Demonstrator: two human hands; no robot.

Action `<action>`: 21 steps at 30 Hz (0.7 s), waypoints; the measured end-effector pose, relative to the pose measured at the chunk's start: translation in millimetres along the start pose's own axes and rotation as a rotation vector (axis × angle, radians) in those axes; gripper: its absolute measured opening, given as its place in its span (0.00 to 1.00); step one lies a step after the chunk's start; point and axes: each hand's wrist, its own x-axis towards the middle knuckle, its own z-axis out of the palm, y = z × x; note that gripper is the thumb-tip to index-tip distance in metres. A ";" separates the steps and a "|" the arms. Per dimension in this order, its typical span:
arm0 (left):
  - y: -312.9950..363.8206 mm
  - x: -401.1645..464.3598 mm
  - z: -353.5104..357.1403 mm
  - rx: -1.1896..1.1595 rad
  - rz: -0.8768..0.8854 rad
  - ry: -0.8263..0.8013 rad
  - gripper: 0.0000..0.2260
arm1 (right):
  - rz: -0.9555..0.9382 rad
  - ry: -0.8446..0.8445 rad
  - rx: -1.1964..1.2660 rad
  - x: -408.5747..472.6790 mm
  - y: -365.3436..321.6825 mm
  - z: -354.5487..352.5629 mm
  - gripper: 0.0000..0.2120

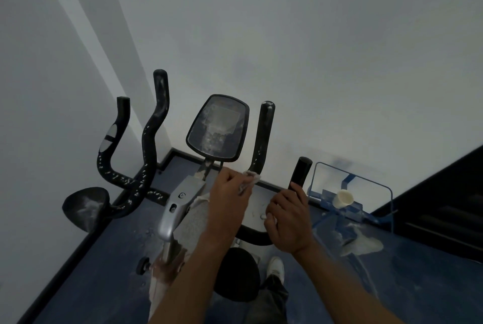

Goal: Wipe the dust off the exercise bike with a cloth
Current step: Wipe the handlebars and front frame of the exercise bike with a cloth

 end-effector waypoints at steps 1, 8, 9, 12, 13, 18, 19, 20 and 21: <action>0.8 2.0 1.4 0.004 0.041 0.009 0.07 | -0.002 -0.002 0.000 0.0 -0.1 -0.1 0.09; -6.2 -3.2 10.8 0.127 0.237 -0.032 0.07 | 0.011 -0.012 -0.004 -0.2 -0.1 -1.4 0.10; -9.0 -10.5 10.6 0.180 0.293 -0.068 0.09 | 0.012 -0.012 -0.004 -1.1 -0.4 -1.7 0.10; -3.1 -11.3 10.9 0.186 0.283 -0.054 0.04 | 0.015 -0.015 -0.001 -0.2 -1.5 -2.7 0.10; -0.4 -6.7 13.4 0.169 0.253 -0.015 0.03 | 0.017 -0.012 0.001 -0.2 -1.6 -2.5 0.10; -5.1 -6.8 18.7 0.188 0.244 0.030 0.08 | 0.013 -0.016 -0.006 0.3 -1.4 -3.1 0.09; -7.6 -13.6 17.0 0.190 0.247 0.027 0.09 | 0.014 -0.018 -0.010 0.1 -1.7 -3.2 0.09; -8.7 -18.4 15.3 0.180 0.240 0.015 0.10 | 0.013 -0.017 -0.012 -0.1 -2.0 -3.2 0.09; -7.5 -19.6 14.2 0.161 0.232 0.010 0.10 | 0.011 -0.013 -0.012 -0.4 -2.2 -3.5 0.09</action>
